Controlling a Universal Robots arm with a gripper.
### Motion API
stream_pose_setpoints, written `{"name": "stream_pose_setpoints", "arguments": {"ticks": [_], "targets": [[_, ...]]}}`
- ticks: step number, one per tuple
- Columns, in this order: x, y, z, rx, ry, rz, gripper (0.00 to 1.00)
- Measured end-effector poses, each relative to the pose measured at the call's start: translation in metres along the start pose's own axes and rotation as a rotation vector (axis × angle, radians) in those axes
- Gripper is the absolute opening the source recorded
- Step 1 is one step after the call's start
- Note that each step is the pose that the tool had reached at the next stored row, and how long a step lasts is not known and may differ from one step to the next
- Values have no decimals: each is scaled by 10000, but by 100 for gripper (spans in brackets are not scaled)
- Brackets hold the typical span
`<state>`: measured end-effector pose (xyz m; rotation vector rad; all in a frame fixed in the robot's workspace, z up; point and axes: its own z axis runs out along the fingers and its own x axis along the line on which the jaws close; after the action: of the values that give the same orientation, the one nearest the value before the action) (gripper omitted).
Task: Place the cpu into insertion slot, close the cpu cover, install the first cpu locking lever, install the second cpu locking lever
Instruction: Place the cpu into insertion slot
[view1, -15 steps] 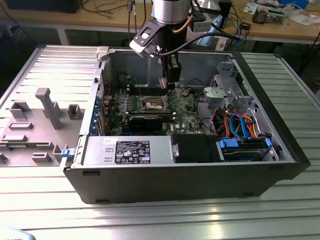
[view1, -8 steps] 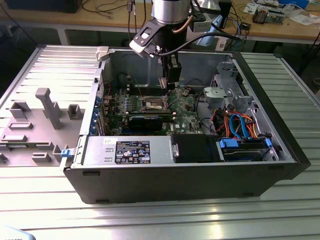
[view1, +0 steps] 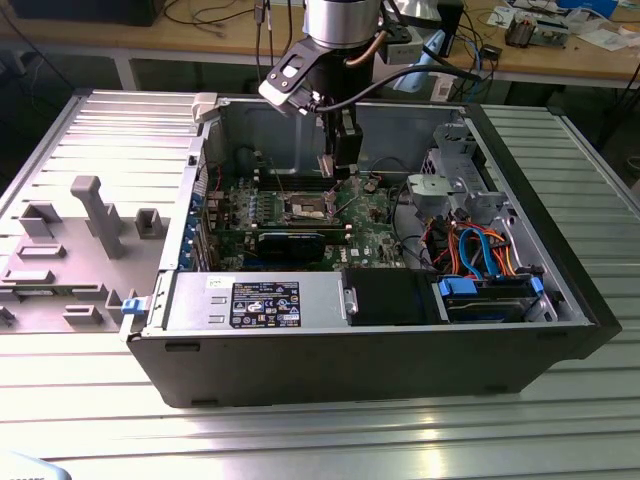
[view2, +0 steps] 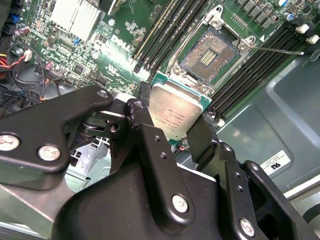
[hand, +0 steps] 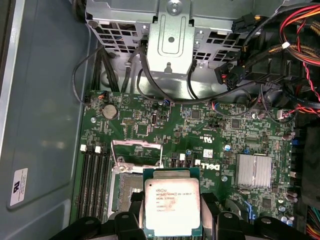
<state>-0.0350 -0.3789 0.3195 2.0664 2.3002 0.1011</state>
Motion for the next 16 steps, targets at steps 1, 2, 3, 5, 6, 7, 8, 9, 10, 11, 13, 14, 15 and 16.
{"name": "stream_pose_setpoints", "arguments": {"ticks": [1, 2, 3, 5, 6, 7, 8, 9, 10, 11, 13, 14, 15, 16], "targets": [[0, 0, 0, 0, 0, 4, 54], [0, 0, 0, 0, 0, 7, 54], [0, 0, 1, 0, 0, 12, 54], [0, 0, 0, 0, -2, 23, 54], [0, 0, 1, 0, -3, 30, 54], [0, 0, 1, -1, -3, 37, 54], [0, 0, 1, -1, -3, 44, 54], [0, 0, 1, 0, -4, 53, 54], [0, 0, 1, -1, -5, 59, 54], [0, 0, 1, 0, -6, 65, 54], [0, 0, 2, -1, -7, 81, 54], [0, 0, 3, -1, -8, 97, 54], [0, 0, 3, -1, -9, 108, 54], [0, 0, 3, -1, -9, 119, 54]]}}
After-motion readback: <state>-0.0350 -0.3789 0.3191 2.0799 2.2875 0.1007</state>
